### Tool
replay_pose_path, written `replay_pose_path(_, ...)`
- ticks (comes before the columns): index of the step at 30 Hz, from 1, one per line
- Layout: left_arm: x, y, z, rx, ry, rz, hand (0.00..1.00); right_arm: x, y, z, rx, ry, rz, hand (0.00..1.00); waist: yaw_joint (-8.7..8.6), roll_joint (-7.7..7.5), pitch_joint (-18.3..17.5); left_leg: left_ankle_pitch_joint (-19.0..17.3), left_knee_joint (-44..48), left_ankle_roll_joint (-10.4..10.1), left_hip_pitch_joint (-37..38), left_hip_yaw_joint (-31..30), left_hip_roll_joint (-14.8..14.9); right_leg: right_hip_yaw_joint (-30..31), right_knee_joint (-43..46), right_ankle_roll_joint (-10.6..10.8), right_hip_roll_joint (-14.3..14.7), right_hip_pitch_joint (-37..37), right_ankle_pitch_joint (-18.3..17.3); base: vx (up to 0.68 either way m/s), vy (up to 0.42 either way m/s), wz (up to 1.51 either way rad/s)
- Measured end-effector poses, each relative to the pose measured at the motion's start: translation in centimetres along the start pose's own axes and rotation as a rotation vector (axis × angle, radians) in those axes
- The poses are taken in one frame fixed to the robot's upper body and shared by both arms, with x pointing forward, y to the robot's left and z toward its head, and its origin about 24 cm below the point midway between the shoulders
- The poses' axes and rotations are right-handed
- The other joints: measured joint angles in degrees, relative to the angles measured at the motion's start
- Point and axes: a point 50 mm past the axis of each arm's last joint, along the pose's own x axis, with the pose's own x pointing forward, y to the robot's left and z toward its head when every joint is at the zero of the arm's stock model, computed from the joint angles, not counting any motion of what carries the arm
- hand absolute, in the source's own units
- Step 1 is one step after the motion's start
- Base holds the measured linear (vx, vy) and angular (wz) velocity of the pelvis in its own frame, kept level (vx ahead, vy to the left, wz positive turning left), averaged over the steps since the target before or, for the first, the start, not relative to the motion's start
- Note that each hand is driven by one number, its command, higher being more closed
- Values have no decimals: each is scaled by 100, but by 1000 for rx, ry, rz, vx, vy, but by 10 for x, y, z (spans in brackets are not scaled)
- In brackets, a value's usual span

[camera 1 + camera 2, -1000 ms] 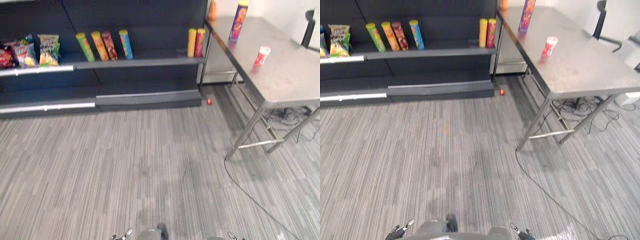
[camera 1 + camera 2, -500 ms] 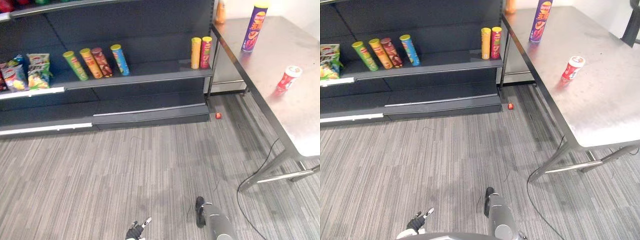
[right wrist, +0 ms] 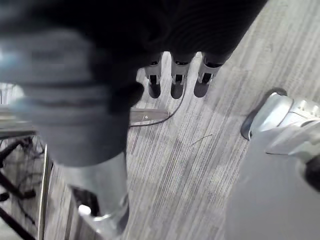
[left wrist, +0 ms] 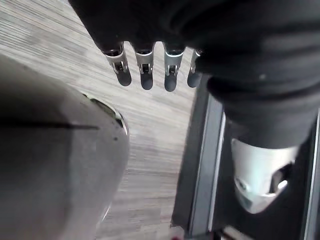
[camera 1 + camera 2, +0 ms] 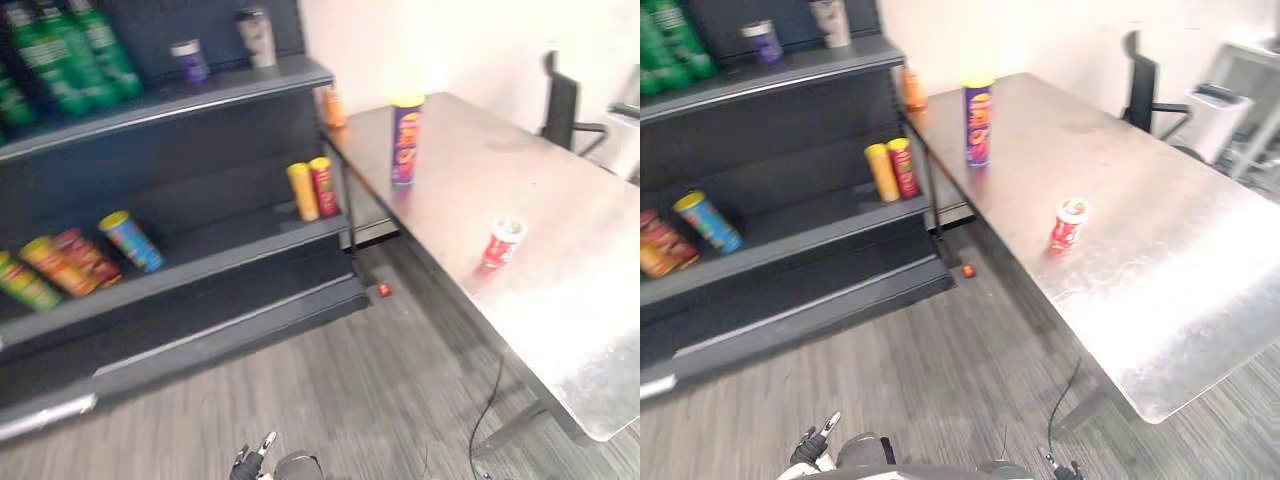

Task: Put the gum and the chips on the shelf.

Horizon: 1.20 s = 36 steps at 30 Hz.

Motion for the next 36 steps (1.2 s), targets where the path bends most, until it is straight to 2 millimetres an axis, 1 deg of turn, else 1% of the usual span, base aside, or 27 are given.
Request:
replay_pose_path(2,0,0,2,24,-10,-2,0,0,0,-3,0,12,-4,0,5,-61,-36,18,-997,-7,-53,-771,-194,332,-12,120,-138,84,-159,472,368,-131)
replay_pose_path(4,0,0,2,4,-14,6,0,-1,-3,-6,0,16,-16,0,-3,-48,-50,37,-1834,-12,-184,-1681,-183,785,43,271,-268,191,-471,532,527,-122)
replay_pose_path(5,0,1,1,5,-12,8,0,-2,-5,-6,-1,16,-21,0,-3,-27,-89,34,-1949,-13,-184,-1821,-169,890,102,320,-277,191,-565,583,651,-113)
replay_pose_path(6,0,5,0,0,-5,23,0,-3,-10,-9,-4,23,-34,0,15,10,-215,387,-1761,-544,-242,-1911,-231,1148,287,418,-354,172,-804,580,672,-112)
replay_pose_path(7,2,16,6,14,-21,48,0,-4,-3,-19,9,58,-21,0,-7,-259,-349,286,-1322,-616,-302,-1707,-430,1427,527,448,-551,47,-854,472,549,-110)
replay_pose_path(9,3,22,9,29,-24,65,0,-6,-1,-29,19,95,-21,0,-74,-476,-516,-224,-655,-451,-404,-1294,-521,1744,941,437,-712,-183,-607,425,503,-102)
replay_pose_path(11,3,24,8,48,-11,66,0,-5,0,-31,70,111,-32,0,-144,-507,-650,-631,-371,-159,-382,-706,-624,1967,1478,478,-861,-613,-82,413,525,-108)
replay_pose_path(13,3,24,5,75,2,62,0,-6,0,-31,98,109,-40,0,-217,-488,-660,-678,-548,17,-217,-391,-760,1999,2071,569,-910,-1022,451,261,381,-60)
replay_pose_path(14,2,24,3,98,11,55,0,-5,-1,-30,112,105,-47,0,-270,-466,-645,-667,-729,138,-27,-233,-860,1987,2475,682,-910,-1235,886,240,362,-53)
replay_pose_path(15,3,20,2,141,25,36,0,-6,-3,-31,118,107,-53,0,-314,-405,-610,-633,-1027,281,354,-54,-943,1879,2953,1047,-897,-1453,1501,186,261,-44)
replay_pose_path(16,3,19,0,160,33,27,0,-6,-5,-31,122,103,-59,0,-318,-352,-577,-618,-1184,340,583,4,-952,1714,3215,1196,-876,-1544,1591,224,279,-51)
replay_pose_path(17,2,15,-2,192,43,9,0,-6,-9,-29,116,98,-66,0,-309,-255,-521,-565,-1518,427,1044,95,-935,1107,3786,1175,-850,-1803,1440,190,219,-45)
replay_pose_path(18,2,10,-3,222,46,-13,0,-6,-12,-28,109,93,-70,0,-305,-168,-515,-508,-1904,485,1451,209,-929,160,4151,943,-971,-2076,1055,195,226,-38)
replay_pose_path(19,2,9,-4,238,47,-23,0,-6,-13,-27,99,92,-71,0,-299,-145,-513,-461,-2096,513,1649,277,-930,-295,4167,721,-1066,-2163,903,197,170,-35)
replay_pose_path(20,3,3,-2,258,41,-43,0,-5,-14,-25,64,89,-64,0,-297,-101,-512,-412,-2506,525,2044,429,-913,-1178,3897,640,-1108,-2319,488,180,105,-34)
replay_pose_path(21,3,3,-3,261,43,-44,0,-5,-14,-24,52,86,-59,0,-299,-93,-511,-405,-2611,517,2149,515,-896,-1494,3608,690,-1055,-2339,350,205,45,-53)
replay_pose_path(22,2,3,-4,262,47,-45,0,-4,-12,-22,33,80,-47,0,-291,-107,-510,-394,-2748,483,2319,715,-895,-2104,2747,729,-927,-2315,340,273,11,-85)
replay_pose_path(23,2,4,-7,263,60,-40,0,-3,-7,-17,23,68,-33,0,-268,-81,-496,-357,-2947,425,2425,893,-958,-3173,1816,513,-1012,-2146,431,282,13,-102)
replay_pose_path(24,1,2,-10,259,68,-44,0,-1,-7,-12,15,54,-29,0,-275,27,-496,-329,-3017,388,2415,973,-904,-3423,1480,451,-949,-2058,446,250,4,-94)
replay_pose_path(25,1,-3,-11,253,72,-57,0,1,-5,-5,0,34,-22,0,-293,59,-469,-310,-3045,357,2408,1054,-862,-3677,1183,395,-895,-1928,478,153,-8,-70)
replay_pose_path(26,1,-9,-12,247,71,-71,0,2,-3,2,-21,7,-10,0,-292,154,-305,-274,-3053,323,2426,1225,-855,-3880,662,359,-779,-1714,501,159,-29,-63)
replay_pose_path(28,1,-13,-13,255,70,-87,0,2,-8,3,-26,3,-25,0,-292,251,-194,-147,-3024,243,2610,1465,-847,-3607,55,380,-570,-1370,619,147,-22,-68)
replay_pose_path(30,0,-11,-14,250,73,-84,0,0,-10,-1,-24,12,-32,0,-279,131,-215,61,-2733,176,2608,1577,-887,-3351,-156,405,-576,-1192,659,169,-48,-65)
replay_pose_path(32,0,-7,-12,224,70,-70,0,1,-8,-1,-26,10,-29,0,-246,9,-184,86,-1907,152,2358,1637,-816,-3090,-320,405,-569,-1067,670,188,-52,-67)
replay_pose_path(33,1,-4,-11,198,67,-57,0,1,-6,0,-20,8,-23,0,-218,-14,-156,38,-899,99,1936,1526,-691,-2892,-496,365,-549,-945,727,172,21,-85)
replay_pose_path(34,1,-2,-11,163,64,-44,0,1,-4,0,-24,9,-21,0,-63,6,-152,-255,-260,147,1578,1190,-634,-2647,-609,351,-516,-864,761,180,52,-93)
replay_pose_path(36,1,-3,-7,132,48,-38,0,2,-2,0,-22,10,-22,0,30,-42,-125,-653,-169,187,1292,788,-658,-2390,-703,362,-530,-649,785,204,125,-90)
